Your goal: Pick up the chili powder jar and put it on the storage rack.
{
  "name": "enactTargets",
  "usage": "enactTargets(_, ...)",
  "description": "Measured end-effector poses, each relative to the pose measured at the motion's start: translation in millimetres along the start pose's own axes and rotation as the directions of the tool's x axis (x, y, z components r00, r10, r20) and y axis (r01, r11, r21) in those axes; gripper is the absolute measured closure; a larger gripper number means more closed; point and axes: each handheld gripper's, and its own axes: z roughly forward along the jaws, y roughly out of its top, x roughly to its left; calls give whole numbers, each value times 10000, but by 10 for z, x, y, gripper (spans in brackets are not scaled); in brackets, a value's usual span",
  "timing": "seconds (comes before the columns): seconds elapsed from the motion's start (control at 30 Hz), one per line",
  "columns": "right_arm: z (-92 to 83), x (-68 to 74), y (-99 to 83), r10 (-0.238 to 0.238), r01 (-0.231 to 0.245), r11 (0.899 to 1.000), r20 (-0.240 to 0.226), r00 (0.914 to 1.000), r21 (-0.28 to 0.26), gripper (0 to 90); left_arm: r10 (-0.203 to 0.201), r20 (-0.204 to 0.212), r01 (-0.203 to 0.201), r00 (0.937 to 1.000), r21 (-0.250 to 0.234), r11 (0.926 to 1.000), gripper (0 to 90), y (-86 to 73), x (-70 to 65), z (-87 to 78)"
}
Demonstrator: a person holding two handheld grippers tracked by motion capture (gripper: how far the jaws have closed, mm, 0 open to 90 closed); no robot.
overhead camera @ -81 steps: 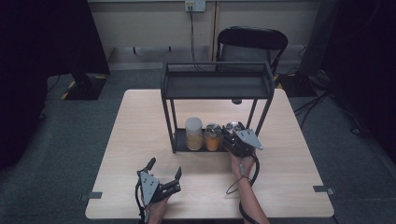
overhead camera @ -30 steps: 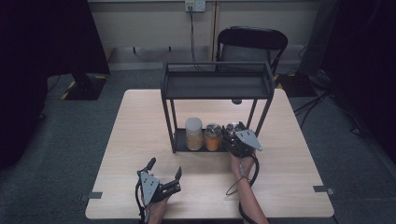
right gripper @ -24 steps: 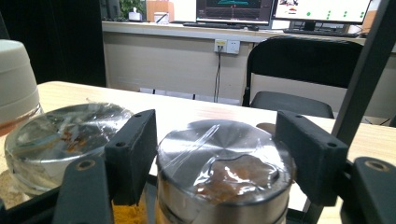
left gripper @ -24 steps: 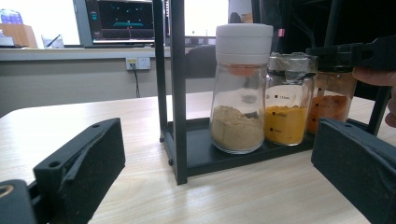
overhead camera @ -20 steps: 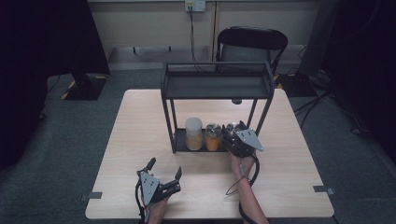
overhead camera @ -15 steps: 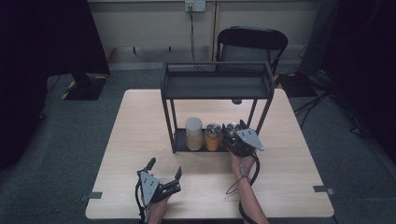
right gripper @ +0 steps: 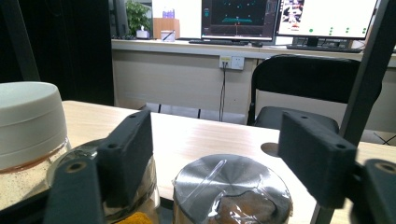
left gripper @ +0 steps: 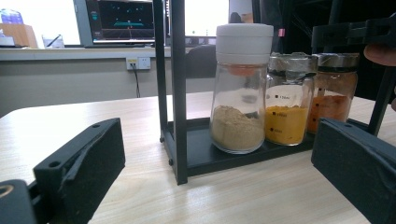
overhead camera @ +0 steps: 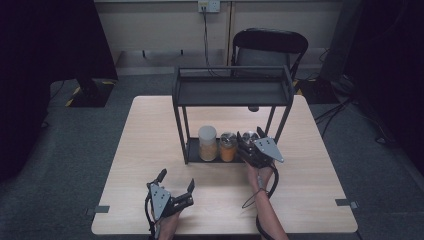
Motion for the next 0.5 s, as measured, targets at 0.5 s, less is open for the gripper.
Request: enactTargets(0.5,-33,75,12,-2,5,9988,69,10000,-488,15,-4,19,4,10000,2,10000,22,0,3,0)
